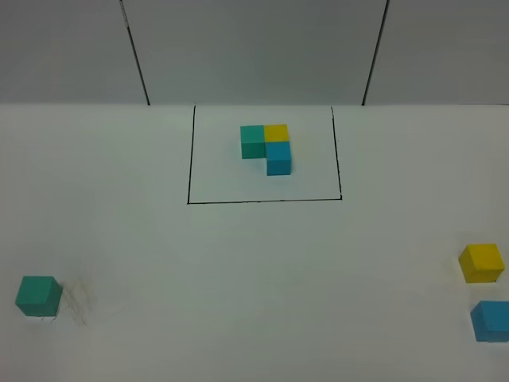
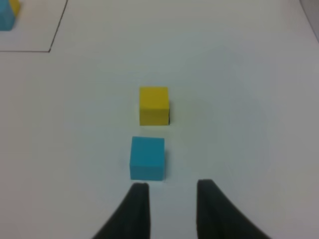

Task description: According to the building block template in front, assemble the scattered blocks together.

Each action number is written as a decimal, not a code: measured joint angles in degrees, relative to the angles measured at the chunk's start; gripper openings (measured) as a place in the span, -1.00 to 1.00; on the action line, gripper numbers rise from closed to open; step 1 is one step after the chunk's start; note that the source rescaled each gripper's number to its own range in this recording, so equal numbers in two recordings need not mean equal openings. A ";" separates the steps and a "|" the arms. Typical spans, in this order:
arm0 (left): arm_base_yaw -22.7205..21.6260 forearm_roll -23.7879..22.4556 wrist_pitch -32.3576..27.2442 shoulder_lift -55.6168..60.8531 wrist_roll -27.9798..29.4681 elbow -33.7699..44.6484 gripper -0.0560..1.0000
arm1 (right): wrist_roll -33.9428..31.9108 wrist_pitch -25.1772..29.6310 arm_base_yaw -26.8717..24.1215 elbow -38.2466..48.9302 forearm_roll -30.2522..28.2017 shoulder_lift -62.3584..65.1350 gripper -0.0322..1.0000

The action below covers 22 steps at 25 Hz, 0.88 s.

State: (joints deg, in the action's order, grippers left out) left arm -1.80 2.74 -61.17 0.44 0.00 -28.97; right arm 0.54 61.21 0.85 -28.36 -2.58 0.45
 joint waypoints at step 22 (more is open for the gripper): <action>0.00 -0.14 0.00 0.00 0.00 0.00 0.36 | 0.00 0.00 0.00 0.00 0.00 0.00 -0.94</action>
State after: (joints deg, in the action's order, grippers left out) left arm -1.80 2.60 -61.17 0.44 0.00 -28.97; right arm 0.54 61.21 0.85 -28.36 -2.58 0.45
